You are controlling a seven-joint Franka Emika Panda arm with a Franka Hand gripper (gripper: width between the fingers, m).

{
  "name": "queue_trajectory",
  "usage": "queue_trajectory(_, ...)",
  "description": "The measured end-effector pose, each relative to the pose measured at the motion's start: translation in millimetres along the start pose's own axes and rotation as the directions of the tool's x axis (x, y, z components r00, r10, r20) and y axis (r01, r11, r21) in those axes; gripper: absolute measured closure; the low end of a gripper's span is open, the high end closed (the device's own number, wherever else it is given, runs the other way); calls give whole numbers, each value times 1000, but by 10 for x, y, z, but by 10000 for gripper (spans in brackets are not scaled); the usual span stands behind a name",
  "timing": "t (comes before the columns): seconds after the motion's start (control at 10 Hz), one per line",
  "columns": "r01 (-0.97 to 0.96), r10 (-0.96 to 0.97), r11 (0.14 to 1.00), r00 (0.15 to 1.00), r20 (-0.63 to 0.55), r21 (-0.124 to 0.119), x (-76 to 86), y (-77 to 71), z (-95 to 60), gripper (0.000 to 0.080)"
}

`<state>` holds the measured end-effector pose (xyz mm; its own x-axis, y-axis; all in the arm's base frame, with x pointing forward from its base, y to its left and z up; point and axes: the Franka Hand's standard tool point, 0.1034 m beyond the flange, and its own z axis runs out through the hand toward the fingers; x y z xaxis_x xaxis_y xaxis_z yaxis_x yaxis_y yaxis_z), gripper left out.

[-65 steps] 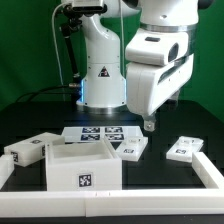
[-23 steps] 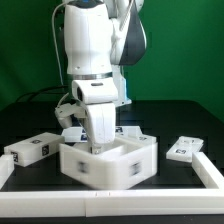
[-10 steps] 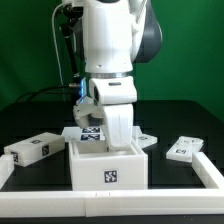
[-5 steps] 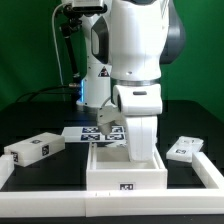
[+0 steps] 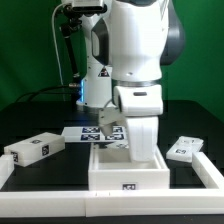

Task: Assemble cabinet

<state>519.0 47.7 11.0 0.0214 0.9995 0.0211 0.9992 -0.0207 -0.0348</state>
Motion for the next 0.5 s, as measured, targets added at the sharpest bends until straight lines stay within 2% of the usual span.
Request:
queue_trajectory(0.3, 9, -9, 999, 1000, -1, 39, 195, 7, -3, 762)
queue_trajectory(0.5, 13, -14, 998, 1000, 2, 62, 246, 7, -17, 761)
